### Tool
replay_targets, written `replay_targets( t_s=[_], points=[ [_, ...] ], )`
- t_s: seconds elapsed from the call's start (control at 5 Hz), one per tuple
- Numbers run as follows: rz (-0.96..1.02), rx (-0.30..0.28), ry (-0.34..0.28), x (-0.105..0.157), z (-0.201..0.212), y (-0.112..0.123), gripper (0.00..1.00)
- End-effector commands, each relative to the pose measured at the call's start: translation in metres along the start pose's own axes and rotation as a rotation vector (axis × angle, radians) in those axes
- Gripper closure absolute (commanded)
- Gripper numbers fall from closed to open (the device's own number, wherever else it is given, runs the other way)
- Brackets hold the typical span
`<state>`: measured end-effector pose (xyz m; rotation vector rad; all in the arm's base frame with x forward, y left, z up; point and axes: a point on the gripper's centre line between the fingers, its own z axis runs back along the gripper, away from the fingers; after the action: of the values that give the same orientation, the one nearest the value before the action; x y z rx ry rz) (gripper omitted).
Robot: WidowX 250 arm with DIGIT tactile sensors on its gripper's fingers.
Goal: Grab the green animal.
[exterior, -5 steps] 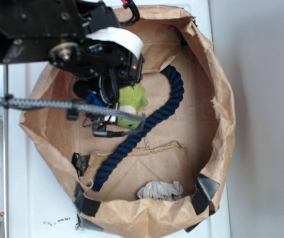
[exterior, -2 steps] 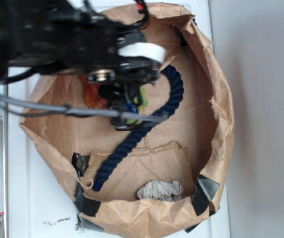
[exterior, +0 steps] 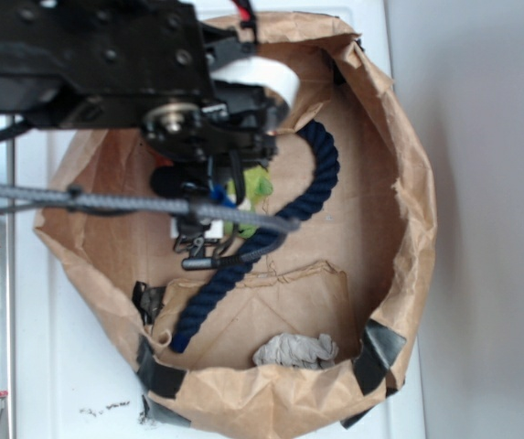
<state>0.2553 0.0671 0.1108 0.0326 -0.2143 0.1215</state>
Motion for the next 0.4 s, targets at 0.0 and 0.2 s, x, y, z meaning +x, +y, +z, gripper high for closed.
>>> replay_targets(
  t_s=[0.0,0.2],
  points=[
    [0.457,-0.019,-0.06,-0.0004,0.0439,0.0037,0.0],
    [0.535,-0.013,-0.079,-0.005,0.045,0.0031,0.0]
  ],
)
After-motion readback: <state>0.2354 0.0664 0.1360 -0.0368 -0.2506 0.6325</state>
